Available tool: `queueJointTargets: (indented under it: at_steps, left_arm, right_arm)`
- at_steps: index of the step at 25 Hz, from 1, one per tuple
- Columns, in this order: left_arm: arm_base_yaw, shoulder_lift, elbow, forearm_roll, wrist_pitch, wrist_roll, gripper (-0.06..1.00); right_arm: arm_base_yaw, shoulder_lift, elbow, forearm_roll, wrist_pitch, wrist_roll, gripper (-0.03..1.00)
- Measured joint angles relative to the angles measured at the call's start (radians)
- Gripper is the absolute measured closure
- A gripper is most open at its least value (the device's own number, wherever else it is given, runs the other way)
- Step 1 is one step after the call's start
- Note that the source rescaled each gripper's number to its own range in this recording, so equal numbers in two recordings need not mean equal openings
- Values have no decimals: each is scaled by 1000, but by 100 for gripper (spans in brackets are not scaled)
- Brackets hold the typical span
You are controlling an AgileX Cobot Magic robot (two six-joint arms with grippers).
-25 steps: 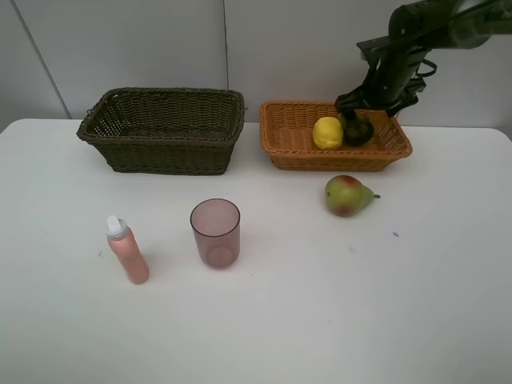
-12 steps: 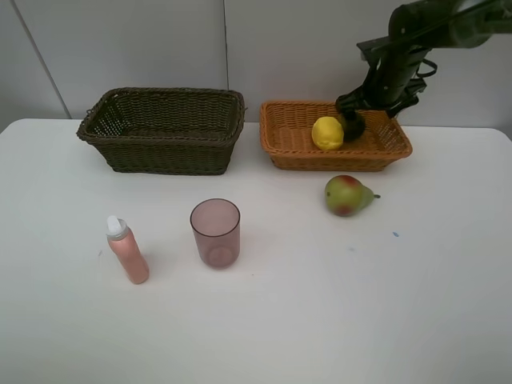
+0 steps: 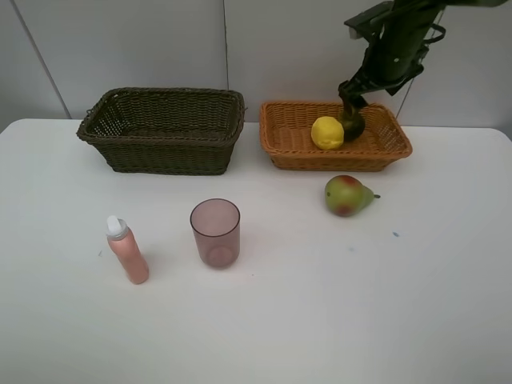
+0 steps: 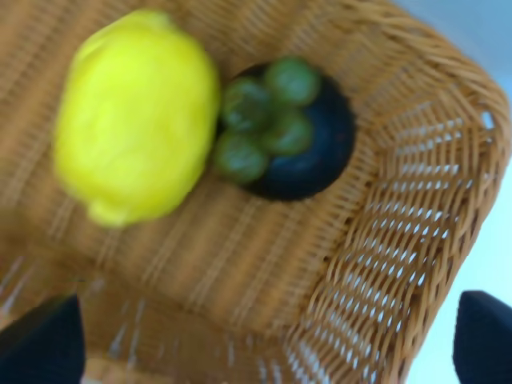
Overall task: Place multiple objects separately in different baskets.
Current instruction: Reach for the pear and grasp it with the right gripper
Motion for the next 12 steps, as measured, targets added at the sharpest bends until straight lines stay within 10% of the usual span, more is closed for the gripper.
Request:
queueJointTargets:
  at_steps: [12]
  left_arm:
    - [0,0,0,0,0,0,-6]
  right_arm:
    - [135,-90,0,4,239,-260,1]
